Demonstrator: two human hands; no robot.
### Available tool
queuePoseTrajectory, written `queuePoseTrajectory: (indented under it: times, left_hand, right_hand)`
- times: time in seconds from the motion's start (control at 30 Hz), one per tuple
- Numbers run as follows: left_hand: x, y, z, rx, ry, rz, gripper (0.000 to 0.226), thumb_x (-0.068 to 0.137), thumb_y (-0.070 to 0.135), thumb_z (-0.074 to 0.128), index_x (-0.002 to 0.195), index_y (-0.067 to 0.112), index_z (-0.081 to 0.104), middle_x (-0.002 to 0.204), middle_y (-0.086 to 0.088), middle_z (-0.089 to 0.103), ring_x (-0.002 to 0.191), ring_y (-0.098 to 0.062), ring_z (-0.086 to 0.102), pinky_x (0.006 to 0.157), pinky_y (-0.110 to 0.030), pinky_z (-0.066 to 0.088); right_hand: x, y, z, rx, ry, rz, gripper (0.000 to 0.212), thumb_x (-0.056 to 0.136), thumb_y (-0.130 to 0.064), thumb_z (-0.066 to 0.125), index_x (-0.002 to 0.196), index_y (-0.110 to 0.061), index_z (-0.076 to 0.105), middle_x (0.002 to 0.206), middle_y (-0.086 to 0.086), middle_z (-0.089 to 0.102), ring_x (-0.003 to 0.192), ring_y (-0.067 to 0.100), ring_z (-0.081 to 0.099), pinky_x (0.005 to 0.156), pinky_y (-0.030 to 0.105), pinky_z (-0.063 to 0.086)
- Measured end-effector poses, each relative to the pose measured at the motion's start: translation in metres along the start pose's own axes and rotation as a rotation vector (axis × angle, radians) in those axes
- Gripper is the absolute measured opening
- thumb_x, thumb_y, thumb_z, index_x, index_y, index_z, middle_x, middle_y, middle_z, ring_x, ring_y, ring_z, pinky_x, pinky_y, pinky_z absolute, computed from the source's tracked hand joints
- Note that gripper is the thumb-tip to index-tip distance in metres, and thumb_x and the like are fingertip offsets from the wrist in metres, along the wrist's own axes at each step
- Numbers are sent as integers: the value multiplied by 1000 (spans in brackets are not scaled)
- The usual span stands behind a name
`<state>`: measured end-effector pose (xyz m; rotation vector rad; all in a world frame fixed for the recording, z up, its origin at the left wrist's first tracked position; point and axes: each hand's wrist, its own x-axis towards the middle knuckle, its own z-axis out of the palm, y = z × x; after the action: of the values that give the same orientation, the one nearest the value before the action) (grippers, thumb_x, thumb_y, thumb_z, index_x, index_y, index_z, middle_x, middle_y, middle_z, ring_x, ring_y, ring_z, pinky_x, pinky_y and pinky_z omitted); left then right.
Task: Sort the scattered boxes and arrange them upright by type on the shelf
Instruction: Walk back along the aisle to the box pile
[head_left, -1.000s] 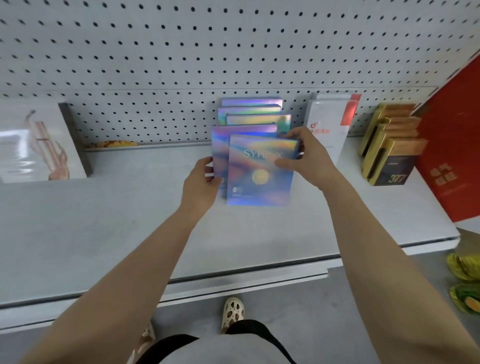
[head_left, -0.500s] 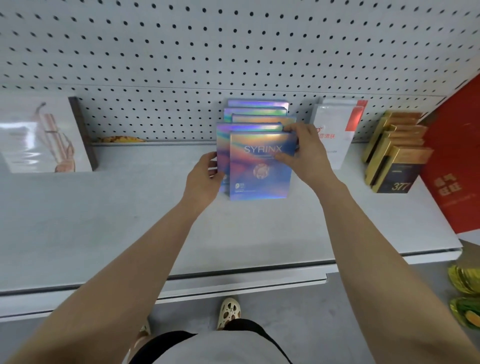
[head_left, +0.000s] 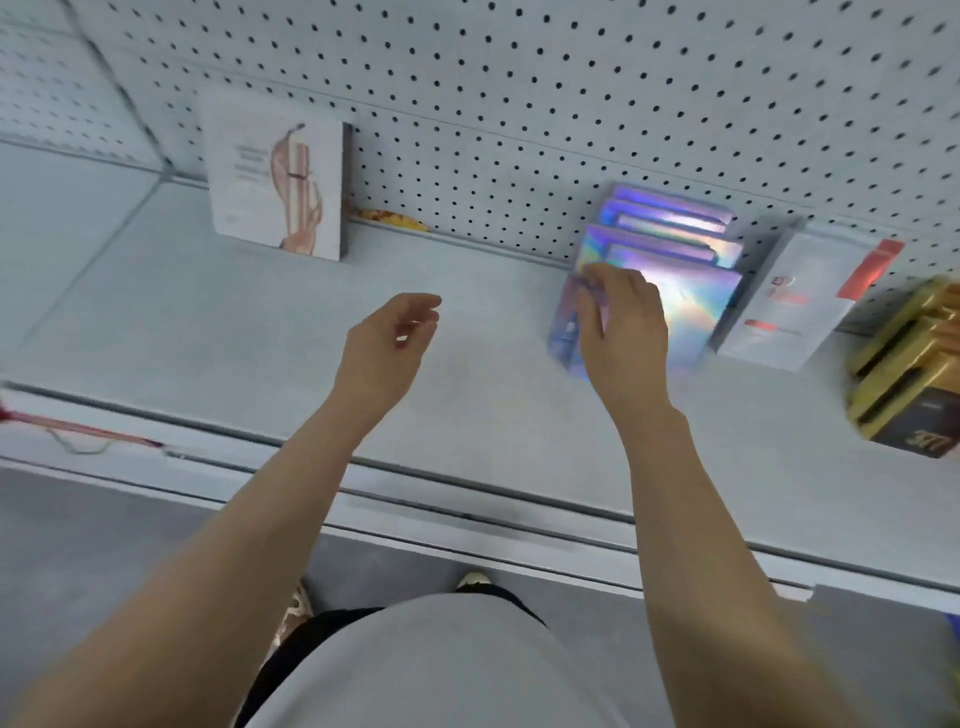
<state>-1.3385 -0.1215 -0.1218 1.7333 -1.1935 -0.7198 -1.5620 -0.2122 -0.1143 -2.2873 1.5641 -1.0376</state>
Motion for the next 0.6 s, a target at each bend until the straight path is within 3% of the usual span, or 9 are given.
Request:
queuePoseTrajectory:
  times: [0.13,0.23,0.4,0.5,0.6]
  left_hand:
    - [-25,-38,-71,8,100,-50,20,96,17,56,111,29,65,104,8,70,90,-6,63,77,-2,42]
    - [-44,-72,-134,1,189,-91,21,96,17,56,108,32,64,103,9,70,90,1,62,77,-2,42]
    - [-78,-132,-249,-7,323,-178,21,96,19,56,110,33,65,102,12,70,92,-4,64,80,-15,49]
    - [-96,-167,-315,18,409,-208,23,96,17,56,108,34,65,101,15,69,90,1,63,78,-10,46]
    - [-113,-198,-373,32,465,-240,22,96,15,55,110,29,66,101,12,69,90,-3,62,80,-17,47]
  right_hand:
    - [-22,-65,48,81,-135,-51,28,98,-22,49,120,-11,63,114,8,64,104,28,60,93,38,46]
    - [-38,-123,86,100,-252,-114,28,102,-25,48,124,-15,61,119,4,62,106,23,60,92,30,43]
    - [-63,-232,153,133,-394,-196,29,104,-27,45,127,-17,59,121,2,61,108,19,57,89,24,39]
    - [-76,-296,196,166,-452,-247,29,104,-26,44,128,-17,59,121,1,61,109,19,57,89,22,37]
    - [-87,-356,235,205,-496,-284,29,104,-25,45,128,-17,59,121,2,62,109,19,56,89,22,37]
